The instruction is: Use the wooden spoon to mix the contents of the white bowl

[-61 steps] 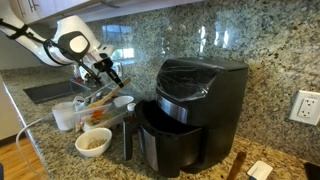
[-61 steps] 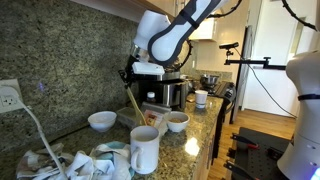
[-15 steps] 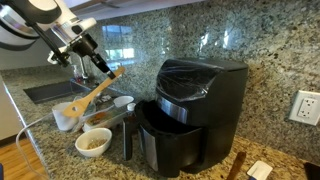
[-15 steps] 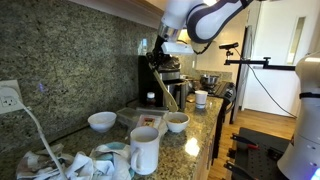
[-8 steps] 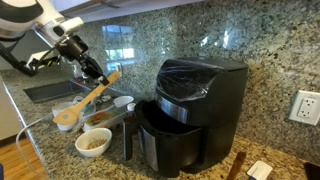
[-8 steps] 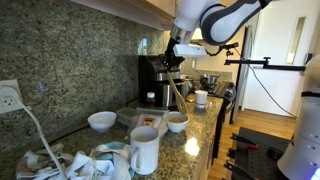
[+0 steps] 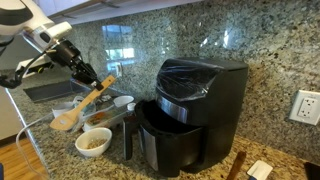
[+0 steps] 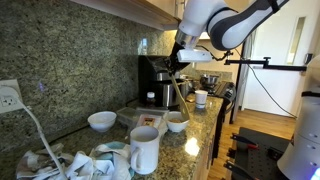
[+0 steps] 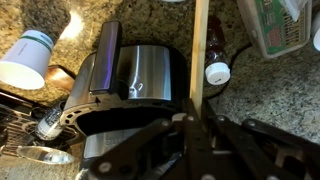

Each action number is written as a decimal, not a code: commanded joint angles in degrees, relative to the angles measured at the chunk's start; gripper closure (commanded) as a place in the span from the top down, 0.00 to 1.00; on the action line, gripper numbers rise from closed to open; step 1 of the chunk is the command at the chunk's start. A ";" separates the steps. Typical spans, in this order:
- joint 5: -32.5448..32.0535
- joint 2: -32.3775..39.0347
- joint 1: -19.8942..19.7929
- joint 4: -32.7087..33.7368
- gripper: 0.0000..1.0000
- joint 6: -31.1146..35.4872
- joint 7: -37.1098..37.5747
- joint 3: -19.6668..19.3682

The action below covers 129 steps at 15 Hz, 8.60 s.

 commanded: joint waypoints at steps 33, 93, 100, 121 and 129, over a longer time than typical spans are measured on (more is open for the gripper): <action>-40.95 5.81 5.19 1.99 0.05 -20.38 43.26 3.69; -41.77 17.20 12.57 6.61 0.05 -32.83 55.05 3.39; -43.05 19.35 12.56 8.09 0.05 -35.03 55.68 3.55; -41.74 19.23 12.54 7.92 0.05 -34.77 51.15 3.45; -44.29 22.11 12.21 9.66 0.05 -36.49 52.39 3.24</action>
